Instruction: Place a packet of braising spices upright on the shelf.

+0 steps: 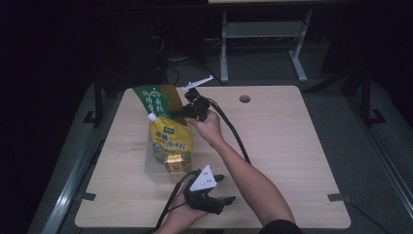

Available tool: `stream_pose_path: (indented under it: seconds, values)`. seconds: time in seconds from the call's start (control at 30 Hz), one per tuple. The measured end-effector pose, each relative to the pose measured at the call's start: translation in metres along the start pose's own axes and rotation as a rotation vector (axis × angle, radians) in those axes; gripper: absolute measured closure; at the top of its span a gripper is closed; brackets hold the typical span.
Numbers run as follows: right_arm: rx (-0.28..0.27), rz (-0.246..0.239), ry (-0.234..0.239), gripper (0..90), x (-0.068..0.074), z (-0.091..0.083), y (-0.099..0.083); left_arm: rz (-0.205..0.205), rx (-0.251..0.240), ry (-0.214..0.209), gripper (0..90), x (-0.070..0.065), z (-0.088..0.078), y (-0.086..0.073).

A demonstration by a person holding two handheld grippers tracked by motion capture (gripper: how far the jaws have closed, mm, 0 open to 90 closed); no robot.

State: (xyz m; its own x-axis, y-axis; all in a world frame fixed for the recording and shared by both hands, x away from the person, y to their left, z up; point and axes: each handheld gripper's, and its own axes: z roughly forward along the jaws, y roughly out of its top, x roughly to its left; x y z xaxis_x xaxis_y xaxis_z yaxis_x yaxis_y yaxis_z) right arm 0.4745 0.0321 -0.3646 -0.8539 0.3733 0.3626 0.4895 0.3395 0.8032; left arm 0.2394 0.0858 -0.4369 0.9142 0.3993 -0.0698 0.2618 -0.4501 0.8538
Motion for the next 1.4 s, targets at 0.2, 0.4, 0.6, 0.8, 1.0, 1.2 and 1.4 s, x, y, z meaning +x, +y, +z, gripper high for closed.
stream_pose_path:
  seconds: [0.2,0.4,0.6,0.8,1.0,1.2,1.4]
  values:
    - [-0.009,-0.016,0.014,89.4,-0.008,-0.002,-0.008,0.002,0.003,0.000,25.6,0.000,0.000,0.000]
    - [0.002,-0.031,-0.006,89.4,-0.014,-0.006,-0.015,0.002,0.004,-0.001,25.6,-0.001,0.001,-0.001]
    - [0.005,-0.020,-0.036,89.3,-0.017,-0.011,-0.024,0.004,0.011,-0.006,25.7,-0.002,0.002,-0.002]
    - [0.012,-0.011,-0.049,89.3,-0.016,-0.015,-0.026,0.012,0.013,-0.004,25.7,-0.002,0.001,-0.001]
    - [0.010,-0.001,-0.051,89.1,-0.016,-0.019,-0.029,0.013,0.012,-0.004,25.7,-0.003,0.000,-0.002]
    - [0.004,0.024,-0.050,88.7,-0.019,-0.024,-0.033,0.011,0.008,0.001,25.7,-0.002,0.000,-0.002]
    - [0.026,0.039,-0.072,78.8,-0.022,-0.028,-0.032,0.014,0.011,0.000,25.7,-0.002,0.000,-0.002]
